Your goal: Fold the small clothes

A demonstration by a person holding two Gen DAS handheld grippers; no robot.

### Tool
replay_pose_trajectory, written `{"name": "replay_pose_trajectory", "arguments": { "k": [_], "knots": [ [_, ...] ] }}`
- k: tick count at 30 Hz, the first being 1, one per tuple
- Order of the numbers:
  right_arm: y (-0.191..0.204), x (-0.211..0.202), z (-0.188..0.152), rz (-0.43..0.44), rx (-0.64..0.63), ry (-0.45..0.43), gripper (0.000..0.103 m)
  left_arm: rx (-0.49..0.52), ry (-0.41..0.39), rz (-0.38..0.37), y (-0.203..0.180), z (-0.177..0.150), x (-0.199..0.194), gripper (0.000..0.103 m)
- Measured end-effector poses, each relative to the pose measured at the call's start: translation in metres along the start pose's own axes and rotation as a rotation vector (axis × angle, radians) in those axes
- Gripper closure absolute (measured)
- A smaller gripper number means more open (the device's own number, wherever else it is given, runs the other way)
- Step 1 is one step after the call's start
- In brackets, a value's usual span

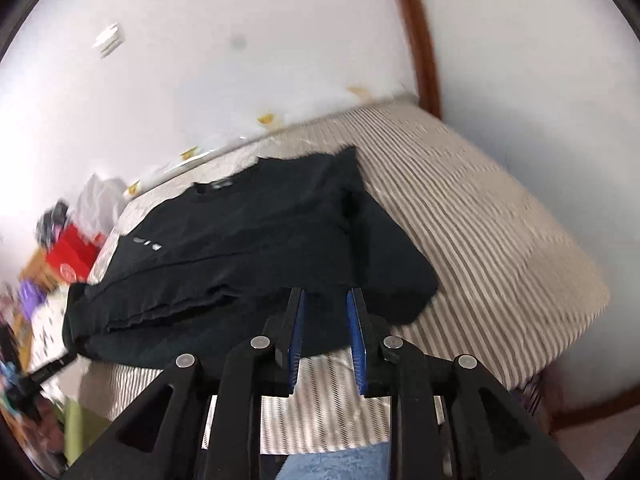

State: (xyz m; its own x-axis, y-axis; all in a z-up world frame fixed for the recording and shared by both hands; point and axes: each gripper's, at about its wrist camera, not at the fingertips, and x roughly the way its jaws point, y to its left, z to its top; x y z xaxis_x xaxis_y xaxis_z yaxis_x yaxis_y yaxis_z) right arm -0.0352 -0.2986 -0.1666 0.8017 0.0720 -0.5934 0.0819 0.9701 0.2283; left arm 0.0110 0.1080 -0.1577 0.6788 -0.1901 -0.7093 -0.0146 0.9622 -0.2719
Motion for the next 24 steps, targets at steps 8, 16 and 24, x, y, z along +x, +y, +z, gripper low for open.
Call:
{"name": "replay_pose_trajectory", "arguments": {
  "k": [8,16,24],
  "knots": [
    [0.022,0.05,-0.013,0.05,-0.055,0.094,0.093,0.084,-0.008,-0.065,-0.031,0.007,0.009,0.071],
    [0.025,0.063,-0.007,0.04,-0.084,0.077,0.093,0.074,0.047,-0.085,-0.036,0.013,0.037,0.071],
    [0.026,0.082,-0.002,-0.005,-0.113,0.078,0.096,0.112,0.091,0.0,-0.044,0.016,0.057,0.081]
  ]
}}
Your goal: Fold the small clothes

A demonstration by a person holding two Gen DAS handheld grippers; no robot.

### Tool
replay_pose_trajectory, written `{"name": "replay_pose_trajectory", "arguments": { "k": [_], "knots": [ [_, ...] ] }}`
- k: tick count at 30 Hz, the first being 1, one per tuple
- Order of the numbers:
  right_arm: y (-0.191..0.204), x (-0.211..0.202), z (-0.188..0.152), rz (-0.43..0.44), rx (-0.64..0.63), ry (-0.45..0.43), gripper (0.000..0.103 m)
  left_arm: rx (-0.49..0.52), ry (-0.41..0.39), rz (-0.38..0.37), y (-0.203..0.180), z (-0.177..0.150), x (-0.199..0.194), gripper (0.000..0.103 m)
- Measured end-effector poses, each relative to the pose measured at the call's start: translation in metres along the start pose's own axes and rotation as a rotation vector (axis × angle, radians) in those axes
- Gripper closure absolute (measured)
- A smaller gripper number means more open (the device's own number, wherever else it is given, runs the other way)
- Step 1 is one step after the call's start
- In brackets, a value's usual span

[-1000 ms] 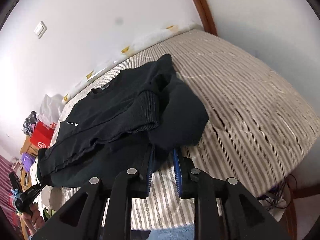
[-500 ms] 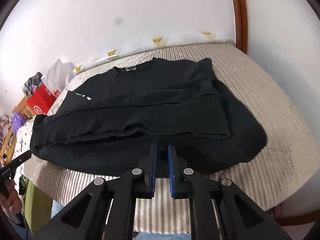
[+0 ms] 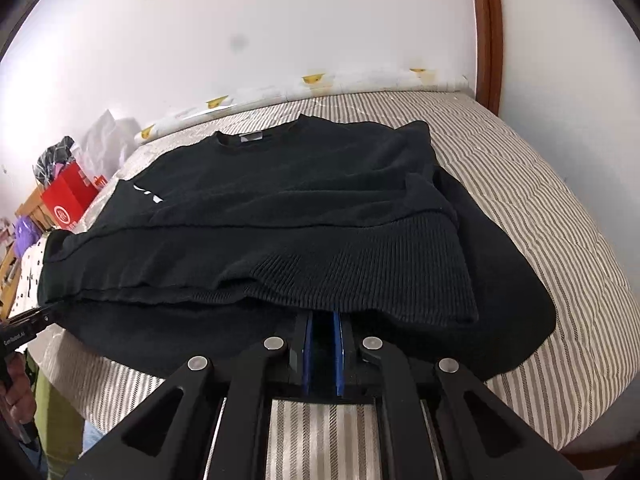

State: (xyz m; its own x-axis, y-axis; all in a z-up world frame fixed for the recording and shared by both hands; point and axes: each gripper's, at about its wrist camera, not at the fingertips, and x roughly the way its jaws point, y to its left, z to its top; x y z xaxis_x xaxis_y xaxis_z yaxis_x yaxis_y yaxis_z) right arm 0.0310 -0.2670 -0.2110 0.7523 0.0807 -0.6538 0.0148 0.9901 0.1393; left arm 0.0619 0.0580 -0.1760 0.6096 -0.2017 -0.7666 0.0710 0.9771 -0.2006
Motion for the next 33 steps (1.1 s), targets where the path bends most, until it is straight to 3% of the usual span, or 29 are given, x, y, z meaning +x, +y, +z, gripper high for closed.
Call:
{"name": "replay_pose_trajectory", "arguments": {
  "k": [9,20,29,33],
  "knots": [
    [0.003,0.012,0.024,-0.001,0.002,-0.011,0.096,0.041,-0.063,0.046,-0.002,0.029,-0.009,0.084],
    [-0.001,0.039,0.07,0.013,0.074,0.001,0.096,0.036,-0.074,0.043,0.006,0.085,0.015,0.084],
    [-0.011,0.074,0.102,-0.035,0.155,0.076,0.096,0.033,-0.063,-0.001,-0.004,0.133,0.038,0.084],
    [-0.019,0.078,0.113,-0.08,0.206,0.108,0.096,0.022,-0.061,-0.058,-0.01,0.146,0.035,0.078]
  ]
}}
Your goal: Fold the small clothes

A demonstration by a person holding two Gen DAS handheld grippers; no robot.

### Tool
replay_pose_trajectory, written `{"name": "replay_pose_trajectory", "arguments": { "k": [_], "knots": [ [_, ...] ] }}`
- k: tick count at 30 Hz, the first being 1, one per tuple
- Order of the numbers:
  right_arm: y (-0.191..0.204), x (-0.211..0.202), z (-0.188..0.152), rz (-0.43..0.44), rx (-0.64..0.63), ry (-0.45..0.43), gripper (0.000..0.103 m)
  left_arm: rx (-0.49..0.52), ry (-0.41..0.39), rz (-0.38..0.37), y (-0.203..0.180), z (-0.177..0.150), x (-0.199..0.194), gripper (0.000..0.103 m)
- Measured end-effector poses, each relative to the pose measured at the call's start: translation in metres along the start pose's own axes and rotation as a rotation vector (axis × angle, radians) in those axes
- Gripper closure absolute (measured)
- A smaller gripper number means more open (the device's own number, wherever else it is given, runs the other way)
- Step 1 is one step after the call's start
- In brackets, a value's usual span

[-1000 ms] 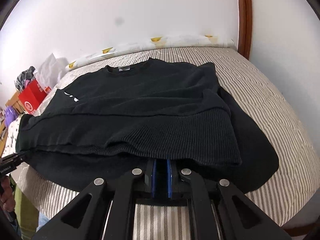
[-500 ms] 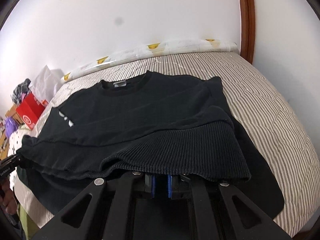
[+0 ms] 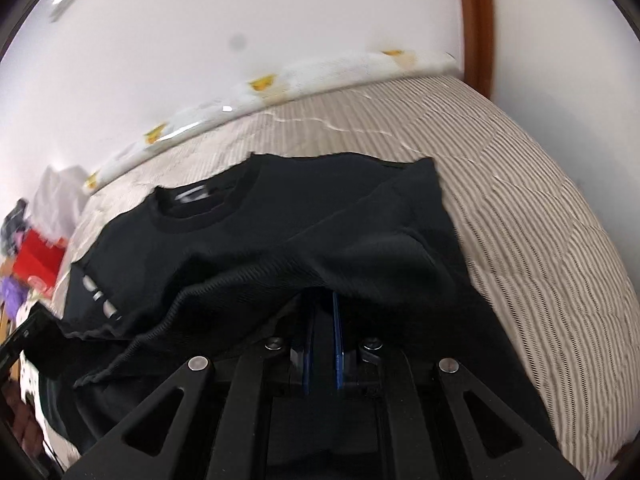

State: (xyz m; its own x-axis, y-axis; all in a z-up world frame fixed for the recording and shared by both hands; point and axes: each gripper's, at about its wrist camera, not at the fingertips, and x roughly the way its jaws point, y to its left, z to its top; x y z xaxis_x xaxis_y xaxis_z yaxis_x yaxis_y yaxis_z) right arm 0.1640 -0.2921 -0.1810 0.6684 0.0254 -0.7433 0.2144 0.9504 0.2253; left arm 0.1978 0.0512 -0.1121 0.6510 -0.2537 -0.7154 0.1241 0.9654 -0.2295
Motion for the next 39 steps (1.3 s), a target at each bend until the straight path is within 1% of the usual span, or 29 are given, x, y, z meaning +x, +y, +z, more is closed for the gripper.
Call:
{"name": "replay_pose_trajectory", "arguments": {
  "k": [2,3,4,6,8,11,13,15,18,20,22,23,24,25,26,27,29,31,34,37,39],
  "knots": [
    [0.001,-0.008,0.003,-0.005,0.001,-0.026,0.096,-0.005,-0.029,-0.029,-0.002,0.003,-0.009,0.072],
    [0.003,-0.013,0.004,-0.026,-0.01,-0.045,0.095,-0.001,-0.052,-0.029,-0.004,0.005,-0.016,0.066],
    [0.004,-0.017,0.004,-0.039,-0.021,-0.059,0.094,0.005,-0.066,-0.016,-0.005,0.006,-0.021,0.064],
    [0.004,-0.023,0.004,-0.049,-0.04,-0.073,0.093,0.022,-0.092,0.015,-0.006,0.006,-0.031,0.064],
    [0.002,-0.028,0.003,-0.042,-0.045,-0.08,0.093,0.021,-0.095,0.024,-0.003,0.003,-0.04,0.064],
    [-0.002,-0.034,-0.004,-0.009,-0.062,-0.08,0.09,0.006,-0.081,0.021,0.007,-0.009,-0.049,0.063],
    [0.0,-0.035,-0.012,0.019,-0.081,-0.071,0.09,0.002,-0.053,0.02,0.013,-0.023,-0.051,0.061],
    [0.005,-0.033,-0.02,0.041,-0.113,-0.06,0.09,0.009,-0.012,0.027,0.016,-0.042,-0.046,0.06],
    [0.015,-0.028,-0.029,0.05,-0.152,-0.038,0.09,0.017,0.027,0.053,0.017,-0.058,-0.036,0.06],
    [0.018,-0.027,-0.032,0.053,-0.16,-0.033,0.09,0.016,0.036,0.081,0.02,-0.061,-0.031,0.06],
    [0.018,-0.03,-0.033,0.052,-0.168,-0.043,0.089,0.003,0.039,0.103,0.028,-0.057,-0.027,0.06],
    [0.017,-0.031,-0.031,0.046,-0.171,-0.049,0.086,-0.005,0.04,0.115,0.032,-0.053,-0.025,0.06],
    [0.015,-0.033,-0.028,0.041,-0.171,-0.058,0.076,-0.011,0.041,0.13,0.037,-0.048,-0.023,0.06],
    [0.013,-0.034,-0.026,0.038,-0.169,-0.066,0.072,-0.013,0.039,0.139,0.041,-0.043,-0.021,0.06],
    [0.01,-0.035,-0.023,0.032,-0.168,-0.082,0.064,-0.012,0.037,0.145,0.045,-0.037,-0.018,0.06],
    [0.009,-0.035,-0.019,0.025,-0.171,-0.09,0.059,-0.009,0.038,0.15,0.049,-0.031,-0.015,0.06],
    [0.006,-0.03,-0.01,0.01,-0.188,-0.092,0.055,0.002,0.045,0.168,0.055,-0.018,-0.005,0.06],
    [0.003,-0.021,0.002,-0.016,-0.197,-0.084,0.054,0.007,0.051,0.175,0.061,-0.007,0.006,0.06],
    [-0.003,-0.007,0.017,-0.043,-0.184,-0.07,0.054,-0.004,0.088,0.179,0.069,0.007,0.027,0.06],
    [-0.008,0.008,0.027,-0.053,-0.172,-0.058,0.054,0.004,0.112,0.182,0.072,0.014,0.043,0.06],
    [-0.009,0.018,0.032,-0.06,-0.176,-0.044,0.054,0.014,0.131,0.169,0.073,0.016,0.05,0.06]
  ]
}}
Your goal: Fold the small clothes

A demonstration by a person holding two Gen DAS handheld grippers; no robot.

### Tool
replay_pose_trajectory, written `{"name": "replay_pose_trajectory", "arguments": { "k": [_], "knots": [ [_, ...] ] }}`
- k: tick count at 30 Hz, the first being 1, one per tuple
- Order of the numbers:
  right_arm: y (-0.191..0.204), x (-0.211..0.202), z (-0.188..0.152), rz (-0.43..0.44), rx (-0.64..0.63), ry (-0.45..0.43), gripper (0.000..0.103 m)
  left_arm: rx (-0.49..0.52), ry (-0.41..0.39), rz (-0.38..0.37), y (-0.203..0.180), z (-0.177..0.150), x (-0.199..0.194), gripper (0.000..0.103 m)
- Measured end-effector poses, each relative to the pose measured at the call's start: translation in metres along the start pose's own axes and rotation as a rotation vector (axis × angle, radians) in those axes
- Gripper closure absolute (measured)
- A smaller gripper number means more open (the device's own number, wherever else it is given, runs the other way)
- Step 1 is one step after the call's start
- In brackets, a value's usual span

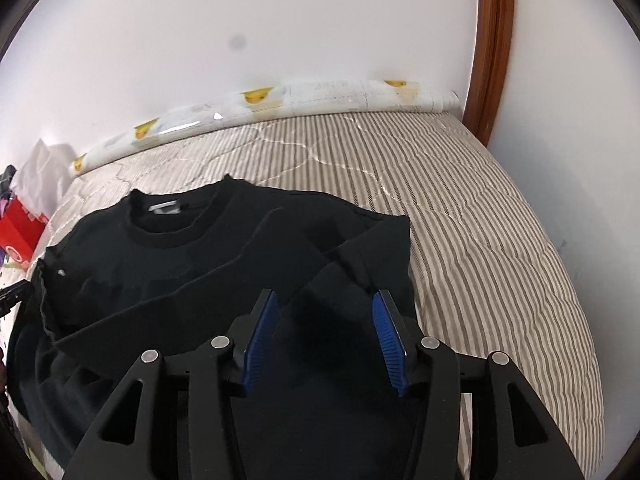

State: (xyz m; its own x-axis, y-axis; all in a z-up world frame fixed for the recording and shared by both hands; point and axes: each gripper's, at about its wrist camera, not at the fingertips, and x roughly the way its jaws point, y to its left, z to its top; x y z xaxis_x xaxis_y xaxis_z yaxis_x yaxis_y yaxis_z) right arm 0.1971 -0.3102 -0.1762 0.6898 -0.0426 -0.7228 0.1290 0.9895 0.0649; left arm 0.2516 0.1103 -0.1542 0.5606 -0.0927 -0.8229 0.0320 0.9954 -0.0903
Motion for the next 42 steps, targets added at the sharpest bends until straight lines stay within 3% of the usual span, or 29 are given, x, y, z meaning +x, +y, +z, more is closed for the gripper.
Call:
{"name": "replay_pose_trajectory", "arguments": {
  "k": [6,11,13,15,18,21,23,35,37,39,42],
  "knots": [
    [-0.001,0.027,0.01,0.022,-0.003,0.034,0.053,0.052,0.045,0.003,-0.005,0.002,0.016,0.063],
    [0.004,0.043,0.013,0.05,-0.013,0.052,0.054,0.052,0.041,0.062,-0.005,0.003,0.017,0.085],
    [0.007,0.041,0.013,0.041,-0.034,0.041,0.067,0.048,0.029,0.068,-0.005,0.004,0.011,0.094],
    [0.01,0.034,0.014,0.034,-0.059,0.011,0.084,0.032,0.001,0.067,-0.003,0.006,0.0,0.096],
    [0.003,0.011,0.019,0.064,-0.043,-0.073,0.087,-0.004,-0.064,0.04,0.003,0.012,-0.02,0.096],
    [-0.018,-0.017,0.027,0.156,0.047,-0.17,0.088,-0.044,-0.1,0.023,0.008,0.018,-0.024,0.096],
    [-0.031,-0.019,0.032,0.142,0.082,-0.181,0.088,-0.075,-0.1,0.004,0.011,0.022,-0.014,0.096],
    [-0.041,0.054,0.026,0.05,0.109,-0.001,0.086,-0.084,-0.018,0.044,-0.001,0.027,0.031,0.096],
    [-0.04,0.054,0.026,0.03,0.09,0.021,0.082,-0.081,-0.01,0.037,-0.001,0.028,0.03,0.095],
    [-0.037,0.048,0.027,-0.008,0.077,0.063,0.067,-0.067,-0.014,0.05,-0.004,0.028,0.025,0.093],
    [-0.027,0.025,0.024,-0.036,0.047,0.016,0.067,-0.037,-0.04,0.079,-0.012,0.026,0.012,0.09]
  ]
}}
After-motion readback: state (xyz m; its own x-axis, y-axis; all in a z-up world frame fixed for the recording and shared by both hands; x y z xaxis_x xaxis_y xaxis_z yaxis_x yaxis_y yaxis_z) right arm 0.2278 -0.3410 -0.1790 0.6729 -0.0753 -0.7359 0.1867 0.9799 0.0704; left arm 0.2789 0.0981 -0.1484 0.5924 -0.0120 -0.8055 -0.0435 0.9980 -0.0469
